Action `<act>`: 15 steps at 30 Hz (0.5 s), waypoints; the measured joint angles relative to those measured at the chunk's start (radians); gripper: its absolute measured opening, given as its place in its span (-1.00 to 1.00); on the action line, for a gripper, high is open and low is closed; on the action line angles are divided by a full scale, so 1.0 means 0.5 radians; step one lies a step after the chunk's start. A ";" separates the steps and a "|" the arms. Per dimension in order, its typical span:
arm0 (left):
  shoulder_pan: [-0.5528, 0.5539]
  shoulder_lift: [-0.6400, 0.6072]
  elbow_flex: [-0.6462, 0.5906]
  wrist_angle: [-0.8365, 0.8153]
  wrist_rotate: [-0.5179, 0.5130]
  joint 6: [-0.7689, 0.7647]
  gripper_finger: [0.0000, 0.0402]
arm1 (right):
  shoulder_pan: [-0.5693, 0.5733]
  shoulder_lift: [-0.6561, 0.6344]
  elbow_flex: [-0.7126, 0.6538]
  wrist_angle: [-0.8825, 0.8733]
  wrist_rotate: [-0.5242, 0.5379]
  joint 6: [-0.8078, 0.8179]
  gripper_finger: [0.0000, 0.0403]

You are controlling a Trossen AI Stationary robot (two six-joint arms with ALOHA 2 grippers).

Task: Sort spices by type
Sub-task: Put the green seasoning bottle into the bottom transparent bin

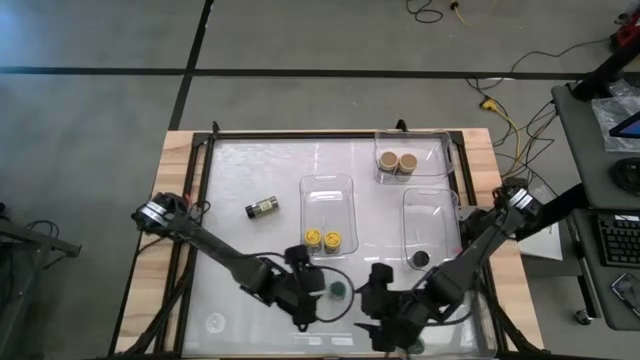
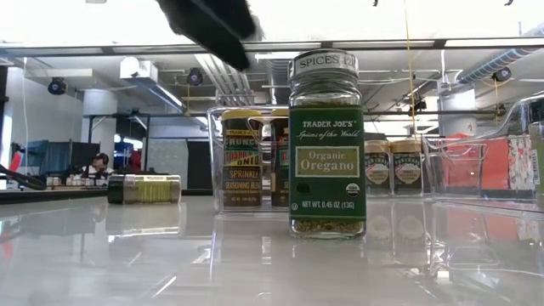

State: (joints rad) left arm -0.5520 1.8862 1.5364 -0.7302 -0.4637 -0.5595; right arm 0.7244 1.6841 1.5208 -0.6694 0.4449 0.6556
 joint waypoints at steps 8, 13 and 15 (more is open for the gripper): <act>-0.145 -0.211 -0.135 -0.293 -0.104 -0.201 0.57 | -0.048 0.142 0.024 0.194 0.131 -0.133 0.76; -0.164 -0.353 -0.392 -0.204 -0.173 -0.398 0.57 | -0.104 0.145 0.024 0.199 0.159 -0.148 0.76; -0.162 -0.396 -0.498 -0.130 -0.177 -0.438 0.57 | -0.126 0.156 0.024 0.200 0.163 -0.202 0.76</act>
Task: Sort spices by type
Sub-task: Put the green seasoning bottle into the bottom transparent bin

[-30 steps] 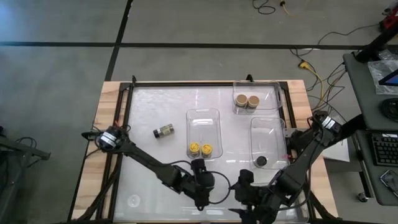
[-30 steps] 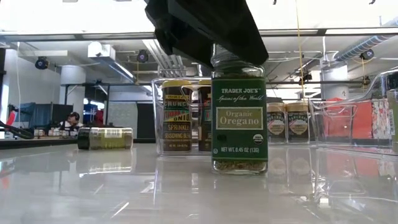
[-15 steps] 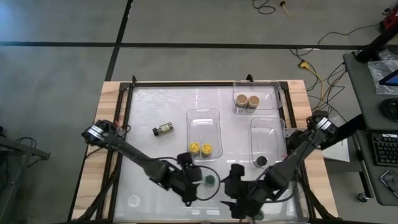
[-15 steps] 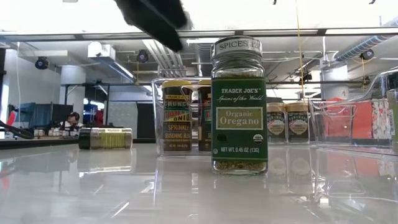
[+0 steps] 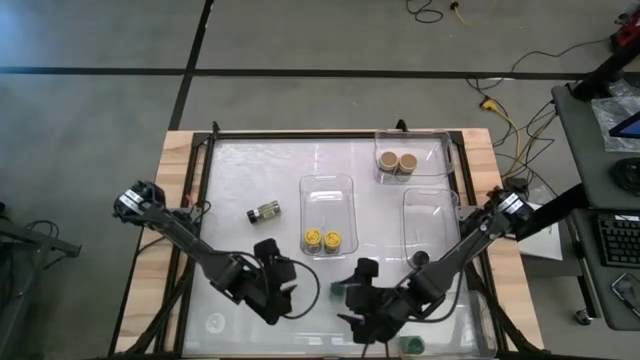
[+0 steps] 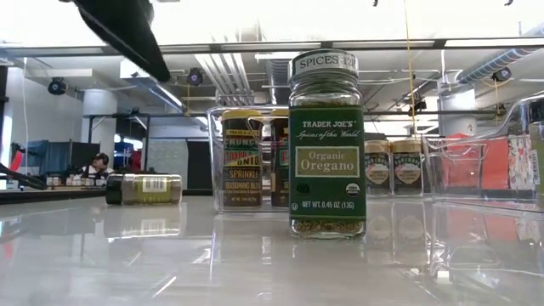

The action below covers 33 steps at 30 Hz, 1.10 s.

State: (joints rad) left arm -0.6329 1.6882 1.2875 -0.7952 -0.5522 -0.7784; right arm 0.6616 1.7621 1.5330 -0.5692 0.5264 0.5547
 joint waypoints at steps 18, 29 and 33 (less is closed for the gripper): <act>-0.101 -0.072 -0.368 0.250 0.111 -0.320 0.39 | -0.270 0.202 -0.028 -0.036 -0.420 -0.096 0.71; -0.182 -0.072 -0.460 0.267 0.110 -0.407 0.25 | -0.314 0.209 -0.097 -0.044 -0.463 -0.063 0.44; -0.183 -0.071 -0.483 0.265 0.110 -0.407 0.21 | -0.314 0.209 -0.127 -0.039 -0.500 -0.034 0.33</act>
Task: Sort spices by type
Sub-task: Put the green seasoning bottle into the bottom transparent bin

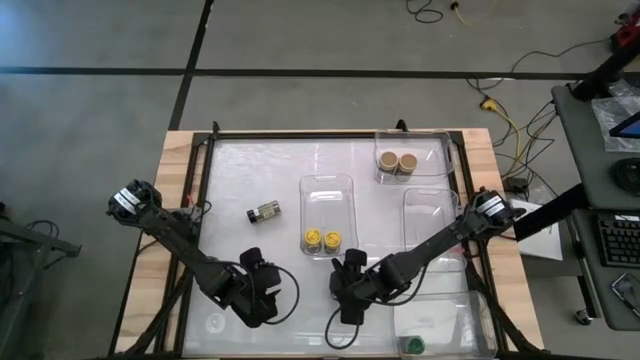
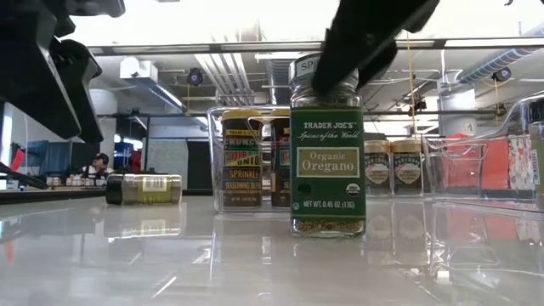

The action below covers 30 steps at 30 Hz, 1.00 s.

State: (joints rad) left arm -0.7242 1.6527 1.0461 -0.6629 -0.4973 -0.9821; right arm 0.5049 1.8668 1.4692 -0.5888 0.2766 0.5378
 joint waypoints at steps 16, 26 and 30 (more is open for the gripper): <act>0.000 -0.165 0.265 -0.005 0.123 0.155 0.16 | 0.010 -0.105 0.064 -0.018 -0.059 -0.087 -0.05; 0.019 -0.214 0.796 -0.212 -0.176 0.420 0.16 | 0.325 -0.650 0.094 -0.315 0.059 -0.006 -0.05; 0.045 -0.214 0.825 -0.235 -0.377 0.335 0.16 | 0.581 -0.775 0.094 -0.548 0.097 0.234 -0.05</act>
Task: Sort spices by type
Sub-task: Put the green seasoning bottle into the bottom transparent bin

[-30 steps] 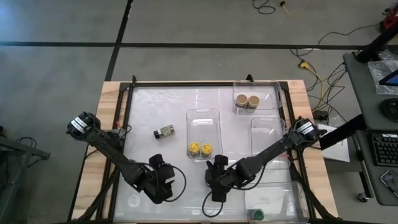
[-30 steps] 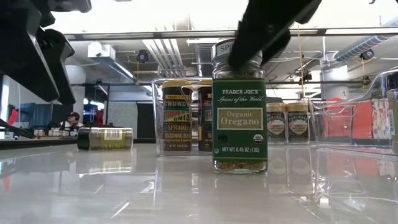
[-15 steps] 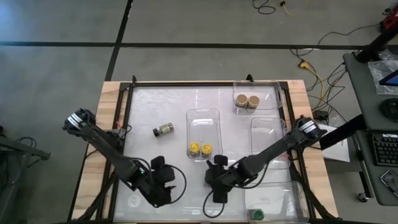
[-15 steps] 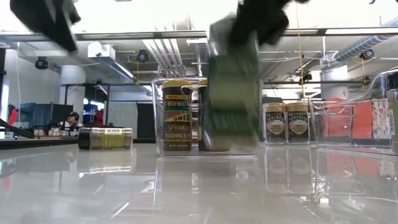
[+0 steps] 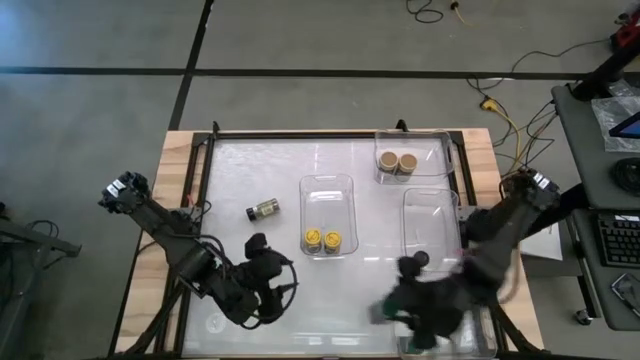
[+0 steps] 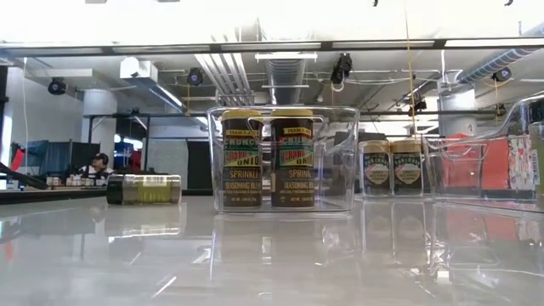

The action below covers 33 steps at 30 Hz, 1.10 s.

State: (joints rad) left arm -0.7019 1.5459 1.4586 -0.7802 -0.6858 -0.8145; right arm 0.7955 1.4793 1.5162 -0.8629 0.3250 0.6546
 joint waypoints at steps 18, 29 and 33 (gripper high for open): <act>0.013 0.006 -0.067 0.011 -0.465 -0.406 0.16 | 0.989 0.038 -0.080 -0.799 0.342 1.228 -0.05; 0.013 0.007 -0.068 0.080 -0.427 -0.433 0.16 | 0.969 0.339 -0.198 -0.379 0.338 1.061 -0.04; 0.021 0.007 -0.068 0.079 -0.441 -0.432 0.16 | 0.919 0.346 -0.288 -0.328 0.326 1.009 -0.04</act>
State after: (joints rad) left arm -0.6915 1.5494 1.4246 -0.7408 -0.9064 -1.0306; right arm 1.2552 1.6522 1.3722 -1.0267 0.4878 1.1593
